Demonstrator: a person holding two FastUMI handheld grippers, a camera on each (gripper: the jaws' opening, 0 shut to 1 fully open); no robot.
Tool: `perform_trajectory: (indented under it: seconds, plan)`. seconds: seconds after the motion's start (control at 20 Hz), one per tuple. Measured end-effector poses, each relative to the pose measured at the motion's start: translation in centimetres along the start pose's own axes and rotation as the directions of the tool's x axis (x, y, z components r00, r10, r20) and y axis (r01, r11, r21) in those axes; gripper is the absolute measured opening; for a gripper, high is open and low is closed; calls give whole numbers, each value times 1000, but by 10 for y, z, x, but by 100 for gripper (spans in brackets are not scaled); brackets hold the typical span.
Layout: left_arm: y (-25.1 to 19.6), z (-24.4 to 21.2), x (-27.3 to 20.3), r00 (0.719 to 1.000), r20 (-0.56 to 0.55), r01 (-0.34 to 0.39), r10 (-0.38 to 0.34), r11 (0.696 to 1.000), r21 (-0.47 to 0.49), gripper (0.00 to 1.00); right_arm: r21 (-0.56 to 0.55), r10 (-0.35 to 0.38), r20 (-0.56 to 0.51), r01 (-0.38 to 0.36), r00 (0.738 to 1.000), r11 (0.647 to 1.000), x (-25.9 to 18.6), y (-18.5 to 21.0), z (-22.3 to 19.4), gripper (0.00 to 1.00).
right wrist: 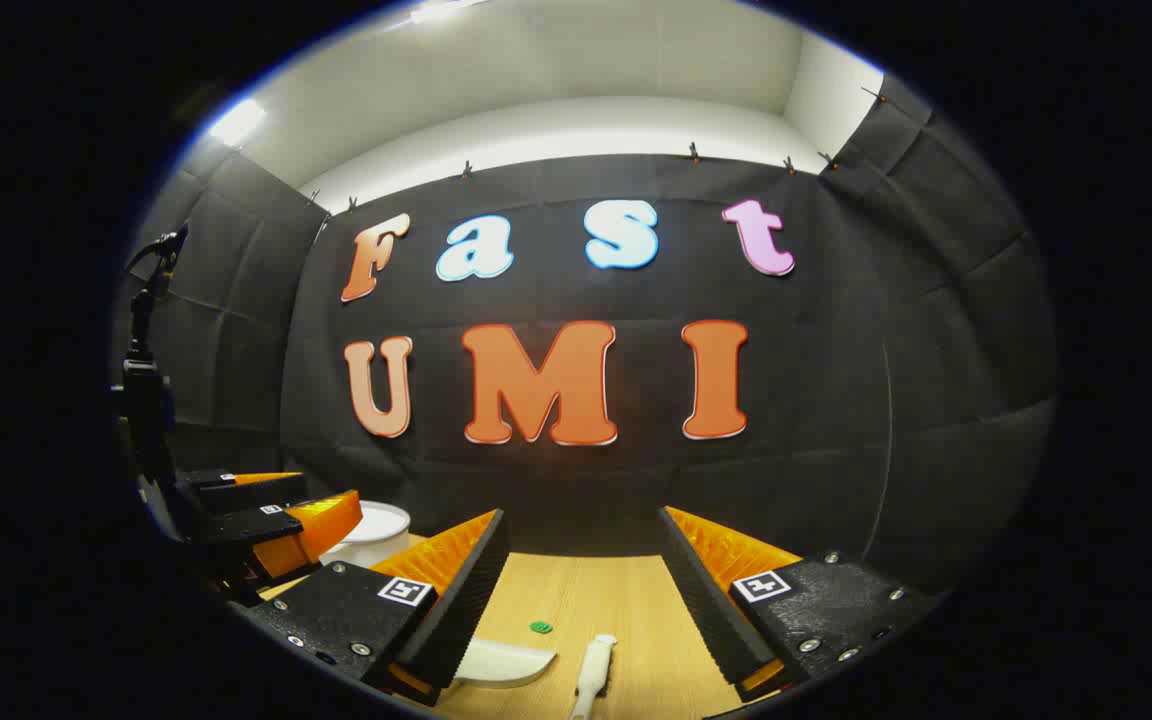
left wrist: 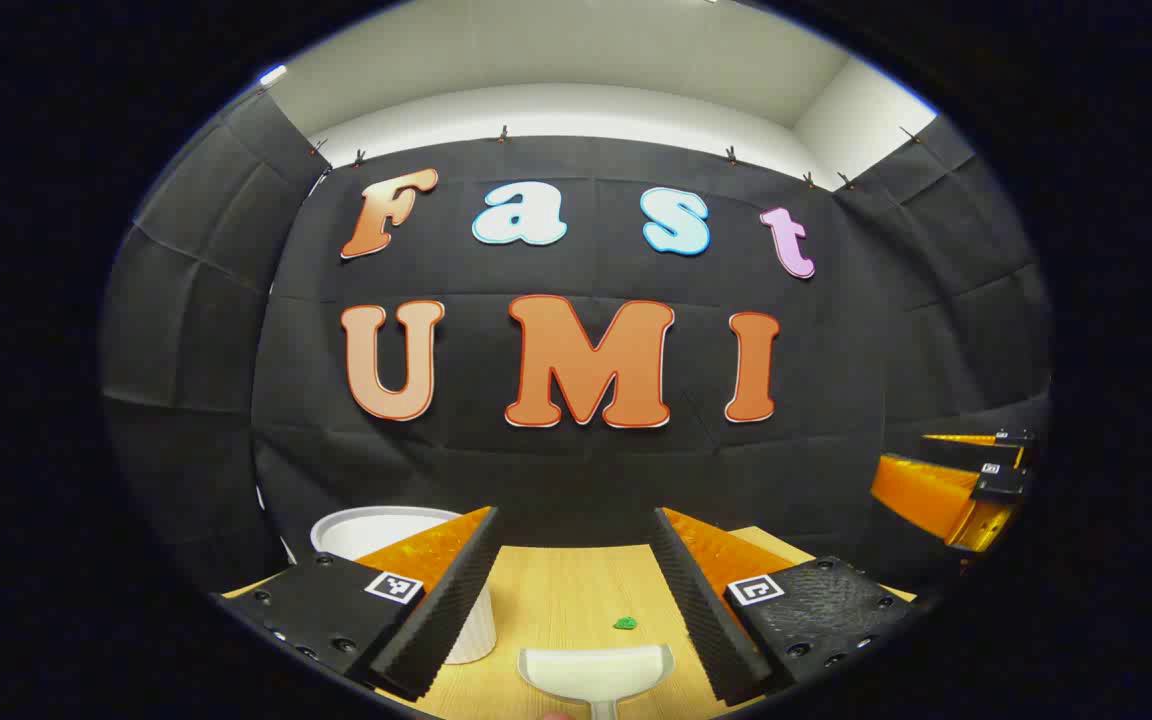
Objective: Pick up the small broom and dustpan from the desktop, sweep the trash into the dustpan with the broom, and then empty the trash into the garbage bin.
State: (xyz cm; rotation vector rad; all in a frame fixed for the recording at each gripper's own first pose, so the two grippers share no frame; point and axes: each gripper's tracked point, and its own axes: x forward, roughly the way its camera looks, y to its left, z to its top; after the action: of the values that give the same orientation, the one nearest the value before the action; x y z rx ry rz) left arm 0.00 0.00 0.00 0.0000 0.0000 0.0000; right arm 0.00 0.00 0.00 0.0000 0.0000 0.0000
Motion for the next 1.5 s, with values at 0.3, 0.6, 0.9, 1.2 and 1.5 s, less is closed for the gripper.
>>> perform_trajectory:
  seconds: [0.3,0.6,0.9,1.2,1.5]
  plan:
    - [-15,-5,7,1000,-20,1,-2,1000,-24,95,1,-11,-16,11,1000,1000,6,-10,-11,93]
    - [-19,-12,18,999,-36,9,-10,1000,-19,95,-18,-76,-7,76,997,997,13,-20,-11,93]
    - [-24,-20,17,998,-52,34,-35,999,-31,95,-39,-141,-31,139,990,989,11,-26,-18,93]
    - [-31,-17,13,997,-29,74,-75,996,-41,94,-86,-165,22,167,986,982,8,-25,-5,93]
    - [-27,-26,7,996,-49,73,-75,997,-39,95,-76,-159,38,162,987,984,1,-20,3,93]
